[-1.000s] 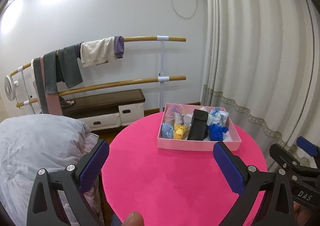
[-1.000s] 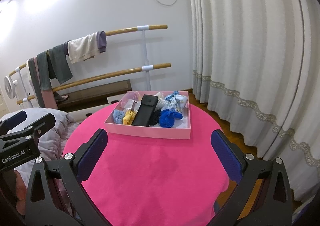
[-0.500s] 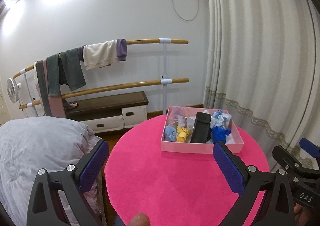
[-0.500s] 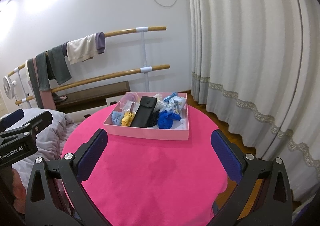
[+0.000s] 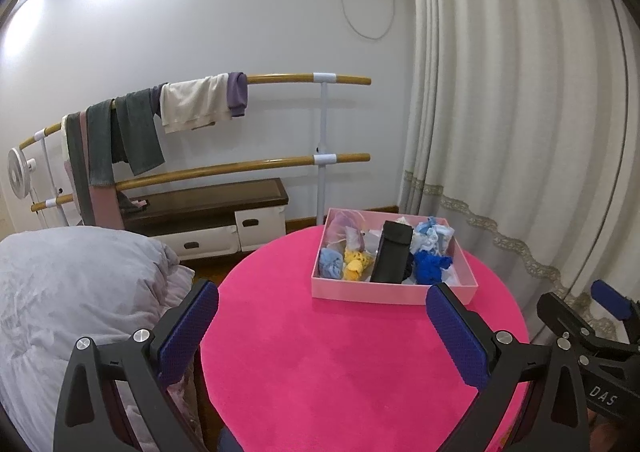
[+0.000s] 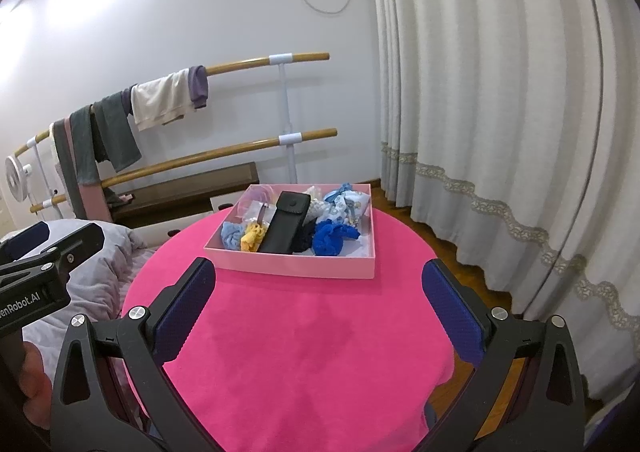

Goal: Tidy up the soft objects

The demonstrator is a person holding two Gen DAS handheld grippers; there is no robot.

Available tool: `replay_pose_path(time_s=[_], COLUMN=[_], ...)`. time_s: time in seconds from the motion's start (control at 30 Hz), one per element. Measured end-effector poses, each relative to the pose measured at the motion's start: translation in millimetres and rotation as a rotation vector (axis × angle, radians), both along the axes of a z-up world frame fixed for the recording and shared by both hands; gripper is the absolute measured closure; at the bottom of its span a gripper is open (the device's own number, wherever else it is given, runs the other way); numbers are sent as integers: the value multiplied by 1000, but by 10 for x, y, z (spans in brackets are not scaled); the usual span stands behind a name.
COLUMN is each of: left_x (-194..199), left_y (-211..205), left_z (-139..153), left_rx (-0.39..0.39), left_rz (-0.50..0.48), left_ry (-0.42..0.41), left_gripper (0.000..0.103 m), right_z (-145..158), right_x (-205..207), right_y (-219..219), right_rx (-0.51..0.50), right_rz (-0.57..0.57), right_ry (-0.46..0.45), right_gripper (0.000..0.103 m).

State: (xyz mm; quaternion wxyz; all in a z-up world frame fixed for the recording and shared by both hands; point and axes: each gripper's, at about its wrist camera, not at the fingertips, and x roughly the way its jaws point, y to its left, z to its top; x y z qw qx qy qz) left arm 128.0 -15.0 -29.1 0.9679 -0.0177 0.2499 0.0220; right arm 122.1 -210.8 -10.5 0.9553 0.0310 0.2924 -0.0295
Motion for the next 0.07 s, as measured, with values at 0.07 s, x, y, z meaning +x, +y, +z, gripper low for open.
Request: replay_pose_path(time_s=[0.07], left_x=[2], left_y=[4], left_z=[-1], left_rx=[-6], left_rz=[-2], left_ry=[-2], left_gripper=[0], right_z=[-5], right_x=[0], right_y=[-3], right_rx=[1], right_rz=[0], right_ry=[0], right_gripper=[0])
